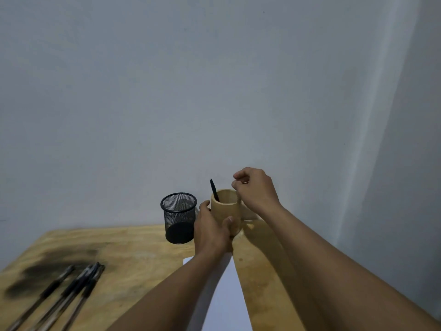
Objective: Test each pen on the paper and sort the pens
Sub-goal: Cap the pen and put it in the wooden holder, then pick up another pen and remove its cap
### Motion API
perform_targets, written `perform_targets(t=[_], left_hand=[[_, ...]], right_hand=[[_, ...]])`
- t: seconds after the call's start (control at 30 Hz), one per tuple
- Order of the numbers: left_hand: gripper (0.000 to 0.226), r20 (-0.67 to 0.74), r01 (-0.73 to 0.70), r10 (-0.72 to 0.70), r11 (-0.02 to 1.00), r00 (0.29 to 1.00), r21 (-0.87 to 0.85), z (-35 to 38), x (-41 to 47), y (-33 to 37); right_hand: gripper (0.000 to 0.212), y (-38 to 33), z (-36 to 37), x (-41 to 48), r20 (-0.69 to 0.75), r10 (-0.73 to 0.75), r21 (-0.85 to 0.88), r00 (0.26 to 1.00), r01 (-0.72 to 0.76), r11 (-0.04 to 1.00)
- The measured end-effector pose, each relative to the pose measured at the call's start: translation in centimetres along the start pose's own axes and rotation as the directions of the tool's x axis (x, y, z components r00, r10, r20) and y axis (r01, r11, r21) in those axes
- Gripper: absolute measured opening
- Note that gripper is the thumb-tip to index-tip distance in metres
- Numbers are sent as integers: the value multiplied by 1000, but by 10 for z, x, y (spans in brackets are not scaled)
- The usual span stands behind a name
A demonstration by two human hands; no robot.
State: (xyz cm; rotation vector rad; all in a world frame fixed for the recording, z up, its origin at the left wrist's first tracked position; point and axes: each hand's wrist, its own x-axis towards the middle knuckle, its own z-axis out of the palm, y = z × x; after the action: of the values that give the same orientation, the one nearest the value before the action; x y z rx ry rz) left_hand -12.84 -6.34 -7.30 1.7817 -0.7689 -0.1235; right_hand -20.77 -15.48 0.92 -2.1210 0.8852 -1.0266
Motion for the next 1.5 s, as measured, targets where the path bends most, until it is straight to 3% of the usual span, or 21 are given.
perform_targets(t=[0.13, 0.3, 0.47, 0.67, 0.87, 1.03, 1.2, 1.37, 1.5], left_hand=[[63, -3, -5, 5, 993, 1000, 115, -25, -11, 10], [30, -53, -58, 77, 953, 996, 299, -82, -49, 13], [35, -134, 16, 41, 917, 990, 399, -143, -94, -7], [38, -216, 47, 88, 833, 972, 551, -207, -132, -36], [31, -237, 82, 99, 754, 967, 652, -235, -154, -54], [18, -250, 89, 113, 733, 962, 675, -239, -159, -66], [17, -239, 78, 123, 723, 963, 686, -237, -159, -72], [13, -234, 56, 114, 788, 966, 614, -238, -155, -71], [11, -232, -34, 194, 831, 953, 555, -239, -147, -64]], right_hand=[[24, -15, -7, -13, 67, -63, -48, 996, 66, 997], [22, -44, -4, -35, 212, -128, -117, 969, 155, 981], [12, -72, 22, -70, 369, -134, -161, 920, 206, 965], [16, -99, 73, -115, 572, -175, -119, 801, 292, 949], [34, -109, 124, -154, 704, -196, -131, 683, 396, 909], [41, -104, 149, -171, 740, -232, -70, 632, 416, 907], [42, -94, 165, -167, 757, -297, -93, 582, 546, 833], [38, -86, 170, -167, 709, -364, -109, 604, 604, 789], [26, -83, 164, -166, 641, -409, -145, 649, 626, 767]])
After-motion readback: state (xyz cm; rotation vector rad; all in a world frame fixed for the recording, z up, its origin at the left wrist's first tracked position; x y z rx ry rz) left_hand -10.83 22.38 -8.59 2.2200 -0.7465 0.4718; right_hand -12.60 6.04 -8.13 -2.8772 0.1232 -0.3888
